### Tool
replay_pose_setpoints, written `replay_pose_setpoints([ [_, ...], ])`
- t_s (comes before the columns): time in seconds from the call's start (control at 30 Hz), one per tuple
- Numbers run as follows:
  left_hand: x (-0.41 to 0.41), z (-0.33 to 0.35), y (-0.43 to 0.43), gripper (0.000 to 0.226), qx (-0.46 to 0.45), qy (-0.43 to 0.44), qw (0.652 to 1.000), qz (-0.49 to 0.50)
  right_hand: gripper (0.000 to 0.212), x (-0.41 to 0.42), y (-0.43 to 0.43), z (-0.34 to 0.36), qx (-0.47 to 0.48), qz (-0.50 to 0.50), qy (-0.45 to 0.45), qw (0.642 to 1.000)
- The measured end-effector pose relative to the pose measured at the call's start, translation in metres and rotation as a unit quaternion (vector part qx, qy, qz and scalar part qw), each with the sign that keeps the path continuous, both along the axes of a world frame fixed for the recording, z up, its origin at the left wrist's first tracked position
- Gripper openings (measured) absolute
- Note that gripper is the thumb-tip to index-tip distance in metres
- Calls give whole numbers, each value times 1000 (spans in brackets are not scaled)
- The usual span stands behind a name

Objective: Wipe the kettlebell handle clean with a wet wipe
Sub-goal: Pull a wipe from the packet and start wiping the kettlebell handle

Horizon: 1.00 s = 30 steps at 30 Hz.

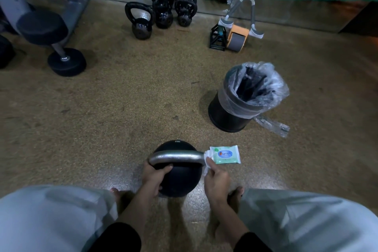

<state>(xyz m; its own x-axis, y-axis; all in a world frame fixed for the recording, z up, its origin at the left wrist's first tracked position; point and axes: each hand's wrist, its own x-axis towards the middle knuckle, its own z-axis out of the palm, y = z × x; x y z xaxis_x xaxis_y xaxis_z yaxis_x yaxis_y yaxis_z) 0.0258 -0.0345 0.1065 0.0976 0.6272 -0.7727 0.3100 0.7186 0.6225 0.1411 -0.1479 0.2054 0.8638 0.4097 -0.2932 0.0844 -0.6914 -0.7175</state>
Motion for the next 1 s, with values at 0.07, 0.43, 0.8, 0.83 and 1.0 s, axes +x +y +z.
replay_pose_setpoints([
  [0.07, -1, -2, 0, 68, -5, -2, 1000, 0, 31, 12, 9, -5, -34, -5, 16, 999],
  [0.43, -2, -7, 3, 69, -20, 2, 1000, -4, 29, -3, 0, -9, 17, -48, 15, 999],
  [0.8, -2, -4, 1, 71, -19, 1, 1000, -9, 36, -16, 1, -22, 66, -59, 3, 996],
  [0.83, -2, -5, 1, 71, -19, -1, 1000, -9, 35, -16, -2, -27, 56, -71, 14, 996],
  [1.0, -1, -3, 2, 71, -22, -18, 1000, -10, 34, -3, 8, -24, 50, -87, 27, 995],
])
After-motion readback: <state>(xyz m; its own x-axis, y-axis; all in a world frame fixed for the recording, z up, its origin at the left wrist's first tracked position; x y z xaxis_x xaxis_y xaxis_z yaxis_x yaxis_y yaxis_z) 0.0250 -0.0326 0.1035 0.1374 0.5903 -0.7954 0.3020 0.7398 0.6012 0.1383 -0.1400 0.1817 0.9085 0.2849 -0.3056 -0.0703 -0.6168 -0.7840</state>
